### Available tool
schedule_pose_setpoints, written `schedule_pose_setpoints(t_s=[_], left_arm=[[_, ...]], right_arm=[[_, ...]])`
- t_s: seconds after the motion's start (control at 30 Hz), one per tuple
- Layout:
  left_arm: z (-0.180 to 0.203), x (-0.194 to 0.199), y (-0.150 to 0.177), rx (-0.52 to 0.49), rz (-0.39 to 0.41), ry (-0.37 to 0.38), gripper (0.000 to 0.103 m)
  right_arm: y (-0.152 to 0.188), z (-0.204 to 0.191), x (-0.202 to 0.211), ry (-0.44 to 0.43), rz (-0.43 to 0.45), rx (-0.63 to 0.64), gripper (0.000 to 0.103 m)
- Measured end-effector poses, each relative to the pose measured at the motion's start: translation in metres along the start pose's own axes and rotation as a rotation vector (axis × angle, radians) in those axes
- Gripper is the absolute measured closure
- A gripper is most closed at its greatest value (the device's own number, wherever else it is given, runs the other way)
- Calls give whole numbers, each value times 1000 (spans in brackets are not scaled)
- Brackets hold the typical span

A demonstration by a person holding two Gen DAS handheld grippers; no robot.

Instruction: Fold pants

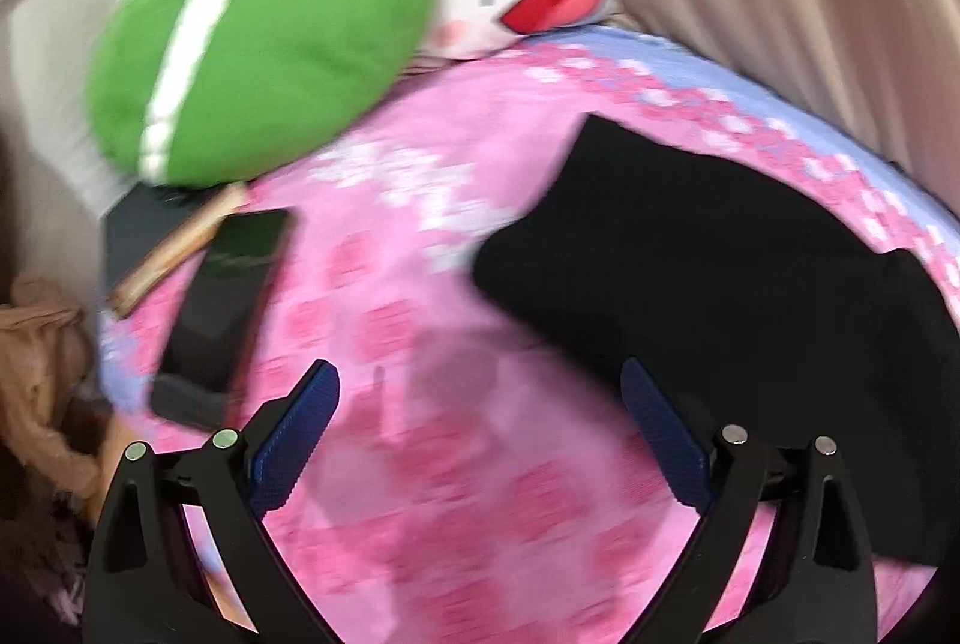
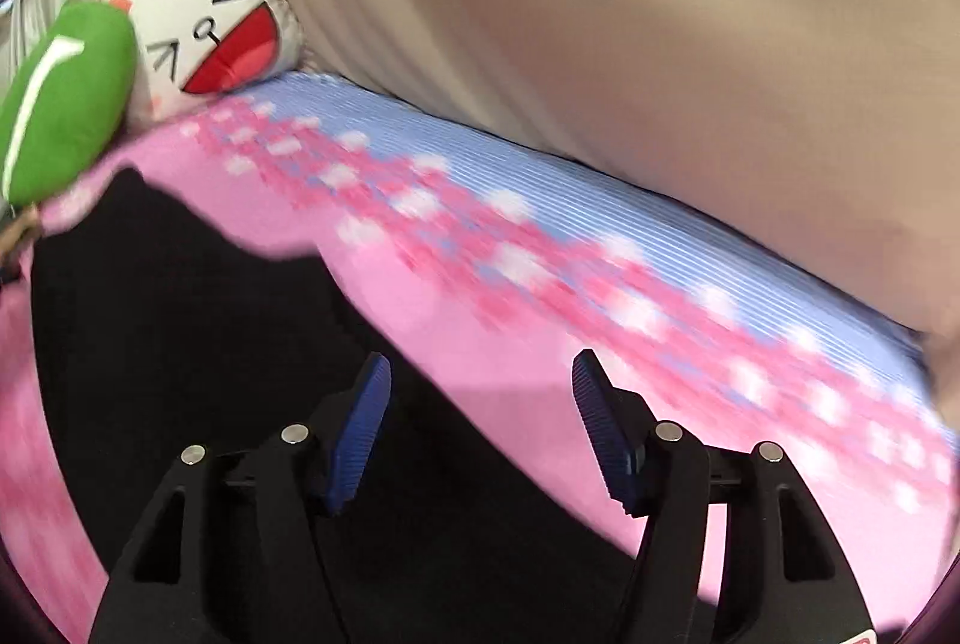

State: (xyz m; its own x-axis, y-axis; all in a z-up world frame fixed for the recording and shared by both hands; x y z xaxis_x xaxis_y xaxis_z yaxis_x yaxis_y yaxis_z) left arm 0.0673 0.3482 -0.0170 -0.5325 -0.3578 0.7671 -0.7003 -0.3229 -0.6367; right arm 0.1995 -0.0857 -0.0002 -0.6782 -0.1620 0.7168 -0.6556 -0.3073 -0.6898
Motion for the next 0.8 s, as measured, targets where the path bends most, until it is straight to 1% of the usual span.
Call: schedule_pose_setpoints(t_s=[0.03,0.07,0.1,0.17,0.2,0.27,0.33,0.4,0.43,0.47,0.53,0.6,0.63,0.67,0.7,0.73,0.77,0.8], left_arm=[[-5,2,3,0,-5,-22,10],[-7,4,6,0,-8,-31,10],[-5,8,8,-3,-10,-30,10],[7,16,10,-22,3,-4,10],[21,21,9,-44,21,24,10],[52,28,5,-90,46,60,7],[80,28,1,-121,43,84,7],[111,30,-1,-144,36,129,7],[123,32,-1,-152,33,148,7],[136,34,1,-161,31,167,7],[164,38,4,-188,32,190,6],[189,43,9,-215,31,205,6],[198,44,10,-224,30,207,6],[205,45,11,-233,29,207,6],[213,46,12,-244,29,203,6],[218,46,12,-250,28,195,6],[221,46,12,-253,28,190,6],[225,45,11,-255,25,183,6]], right_arm=[[19,19,20,50,9,-26,41],[34,35,34,72,16,-62,40],[50,54,46,92,17,-108,38],[88,100,74,166,-2,-210,35],[105,122,86,207,-16,-250,34],[146,175,113,319,-57,-341,32],[188,230,141,407,-89,-442,32],[227,280,162,455,-110,-541,30],[240,298,168,469,-116,-585,29],[252,314,171,452,-119,-627,29],[267,340,169,378,-108,-684,29],[267,348,160,347,-109,-667,29],[265,347,151,320,-111,-637,29],[259,342,140,295,-115,-616,32],[258,340,132,266,-128,-602,54],[257,336,119,215,-164,-581,77],[257,332,109,216,-204,-561,86],[252,329,109,235,-196,-532,95]])
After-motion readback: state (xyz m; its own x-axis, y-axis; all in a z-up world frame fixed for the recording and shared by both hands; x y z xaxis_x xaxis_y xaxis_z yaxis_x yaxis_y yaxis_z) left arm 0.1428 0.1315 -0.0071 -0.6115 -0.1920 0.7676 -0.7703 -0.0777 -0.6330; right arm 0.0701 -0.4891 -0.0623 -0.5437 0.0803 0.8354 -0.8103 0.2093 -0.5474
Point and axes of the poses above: each gripper's, at about its wrist camera, not at the fingertips, and x roughly against the way its jaws point, z to its right, y to its underside, the point moved 2 cm from there along -x, roughly the way its jaws point
